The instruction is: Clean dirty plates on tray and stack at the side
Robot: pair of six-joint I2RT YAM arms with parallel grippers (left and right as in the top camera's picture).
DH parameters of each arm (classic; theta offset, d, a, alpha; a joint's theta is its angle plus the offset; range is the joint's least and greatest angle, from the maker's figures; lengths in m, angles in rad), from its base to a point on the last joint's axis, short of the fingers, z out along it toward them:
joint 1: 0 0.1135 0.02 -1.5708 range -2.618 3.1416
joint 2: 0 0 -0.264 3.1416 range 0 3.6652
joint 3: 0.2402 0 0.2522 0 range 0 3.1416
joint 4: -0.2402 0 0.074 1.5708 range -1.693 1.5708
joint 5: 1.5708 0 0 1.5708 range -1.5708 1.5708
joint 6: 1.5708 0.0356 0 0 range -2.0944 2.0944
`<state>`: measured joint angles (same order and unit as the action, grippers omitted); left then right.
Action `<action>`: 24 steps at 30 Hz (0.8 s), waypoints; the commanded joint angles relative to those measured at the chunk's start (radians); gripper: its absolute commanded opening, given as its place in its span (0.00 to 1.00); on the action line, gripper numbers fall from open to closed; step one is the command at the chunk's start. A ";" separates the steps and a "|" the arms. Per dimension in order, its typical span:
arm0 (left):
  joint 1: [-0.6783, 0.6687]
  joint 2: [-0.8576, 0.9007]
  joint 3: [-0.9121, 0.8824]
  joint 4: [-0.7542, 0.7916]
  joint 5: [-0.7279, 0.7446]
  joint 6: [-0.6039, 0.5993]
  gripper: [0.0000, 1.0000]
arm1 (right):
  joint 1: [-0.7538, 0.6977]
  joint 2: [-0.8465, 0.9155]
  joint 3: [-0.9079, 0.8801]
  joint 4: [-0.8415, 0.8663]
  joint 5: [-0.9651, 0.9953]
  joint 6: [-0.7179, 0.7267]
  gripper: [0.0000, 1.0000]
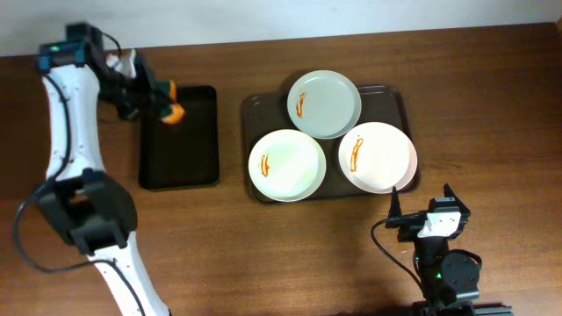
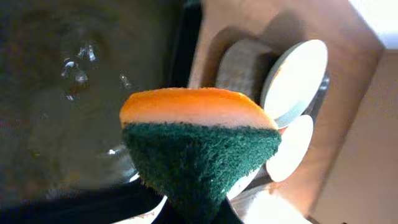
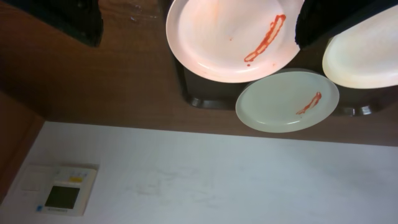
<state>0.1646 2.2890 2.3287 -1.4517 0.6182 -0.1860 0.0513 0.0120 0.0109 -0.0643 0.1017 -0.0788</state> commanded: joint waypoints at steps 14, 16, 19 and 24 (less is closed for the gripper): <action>0.001 -0.010 0.069 -0.069 -0.153 0.024 0.00 | 0.008 -0.006 -0.005 -0.007 0.015 0.004 0.98; -0.004 -0.009 -0.130 0.054 -0.179 0.023 0.00 | 0.008 -0.006 -0.005 -0.007 0.015 0.004 0.98; -0.012 -0.009 -0.289 0.133 -0.196 0.023 0.00 | 0.008 -0.006 -0.005 -0.007 0.015 0.004 0.98; -0.018 -0.073 0.031 -0.051 -0.193 0.023 0.00 | 0.007 -0.006 -0.005 -0.007 0.015 0.004 0.98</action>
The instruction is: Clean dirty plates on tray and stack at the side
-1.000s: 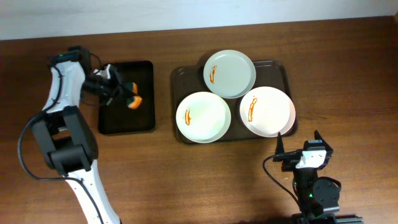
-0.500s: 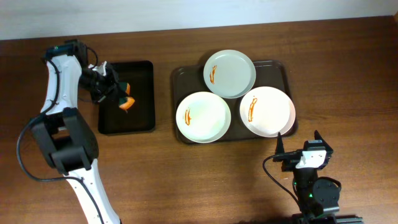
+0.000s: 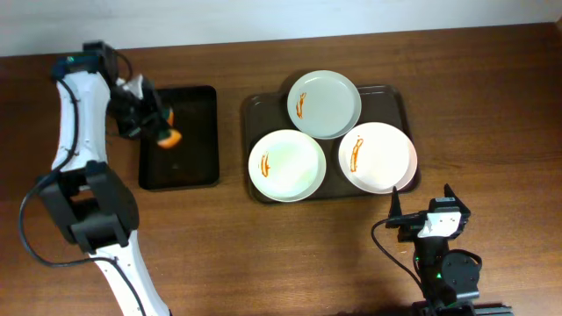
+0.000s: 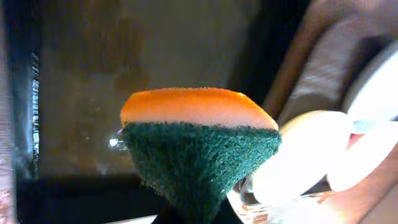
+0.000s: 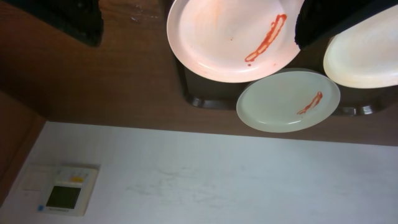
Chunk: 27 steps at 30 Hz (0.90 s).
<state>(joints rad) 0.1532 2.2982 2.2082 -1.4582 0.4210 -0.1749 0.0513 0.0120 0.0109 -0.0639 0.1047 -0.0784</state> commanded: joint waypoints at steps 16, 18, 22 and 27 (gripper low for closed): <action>-0.106 -0.108 0.314 -0.079 -0.085 0.002 0.00 | 0.008 -0.006 -0.005 -0.008 0.012 0.004 0.98; -0.141 -0.106 0.346 -0.097 -0.084 -0.042 0.00 | 0.008 -0.006 -0.005 -0.008 0.012 0.004 0.98; -0.243 -0.103 0.190 -0.087 -0.032 -0.041 0.00 | 0.008 -0.006 -0.005 -0.008 0.012 0.004 0.98; -0.457 -0.103 -0.227 0.130 -0.032 -0.040 0.00 | 0.008 -0.006 -0.005 -0.008 0.012 0.004 0.98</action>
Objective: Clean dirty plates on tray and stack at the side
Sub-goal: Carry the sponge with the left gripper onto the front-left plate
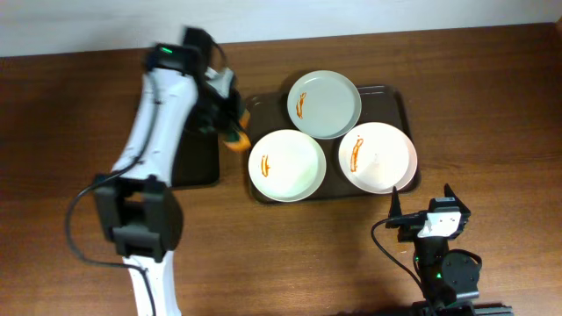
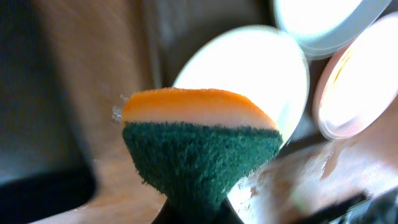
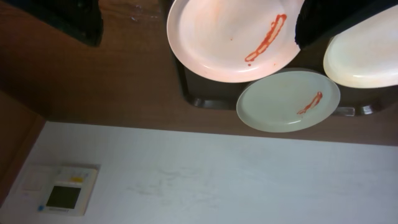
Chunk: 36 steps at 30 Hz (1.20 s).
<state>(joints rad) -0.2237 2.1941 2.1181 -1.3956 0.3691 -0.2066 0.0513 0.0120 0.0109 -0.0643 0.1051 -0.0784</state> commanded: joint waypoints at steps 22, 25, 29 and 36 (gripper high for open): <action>-0.336 -0.064 -0.140 0.249 -0.415 -0.268 0.52 | 0.008 -0.006 -0.005 -0.007 0.012 0.004 0.98; -0.274 -0.141 -0.023 0.155 -0.512 -0.268 0.60 | 0.008 -0.006 -0.005 -0.007 0.012 0.004 0.98; -0.143 -0.162 -0.044 0.035 -0.549 -0.269 1.00 | 0.008 -0.006 -0.005 -0.007 0.012 0.004 0.98; -0.079 -0.161 -0.154 0.023 -0.522 -0.271 1.00 | 0.008 -0.006 -0.005 0.055 -0.409 0.278 0.98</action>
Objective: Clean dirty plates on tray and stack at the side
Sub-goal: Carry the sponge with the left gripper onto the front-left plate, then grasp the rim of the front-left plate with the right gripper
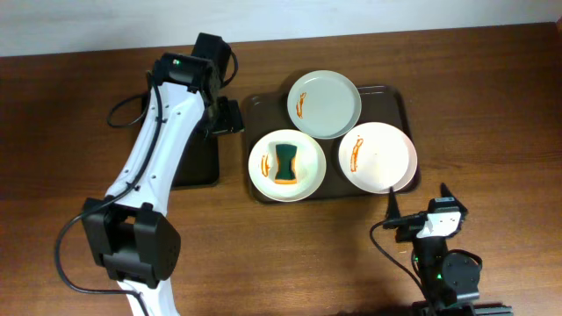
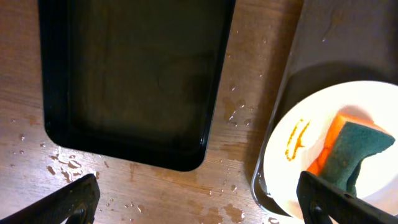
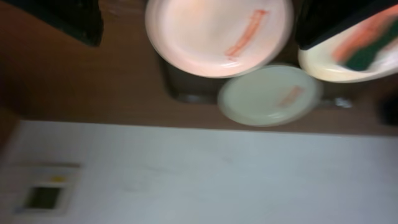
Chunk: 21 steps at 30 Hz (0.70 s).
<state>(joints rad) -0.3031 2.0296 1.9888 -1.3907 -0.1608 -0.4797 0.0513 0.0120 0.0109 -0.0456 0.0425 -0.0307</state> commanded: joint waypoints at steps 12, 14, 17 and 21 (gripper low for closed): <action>0.005 0.003 -0.025 0.011 0.007 0.002 1.00 | 0.006 0.328 0.573 -0.177 -0.603 -0.017 0.98; 0.005 0.003 -0.025 0.013 0.007 0.002 1.00 | 0.006 0.580 0.830 -0.474 -0.548 -0.068 0.99; 0.005 0.003 -0.025 0.013 0.007 0.002 1.00 | 0.007 0.955 1.167 -0.695 -0.640 -0.054 0.98; 0.005 0.003 -0.025 0.012 0.006 0.002 1.00 | 0.008 1.272 1.252 -0.636 -0.833 -0.005 0.97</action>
<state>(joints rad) -0.3042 2.0308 1.9629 -1.3796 -0.1543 -0.4797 0.0544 1.1801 1.2442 -0.7044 -0.6910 -0.0494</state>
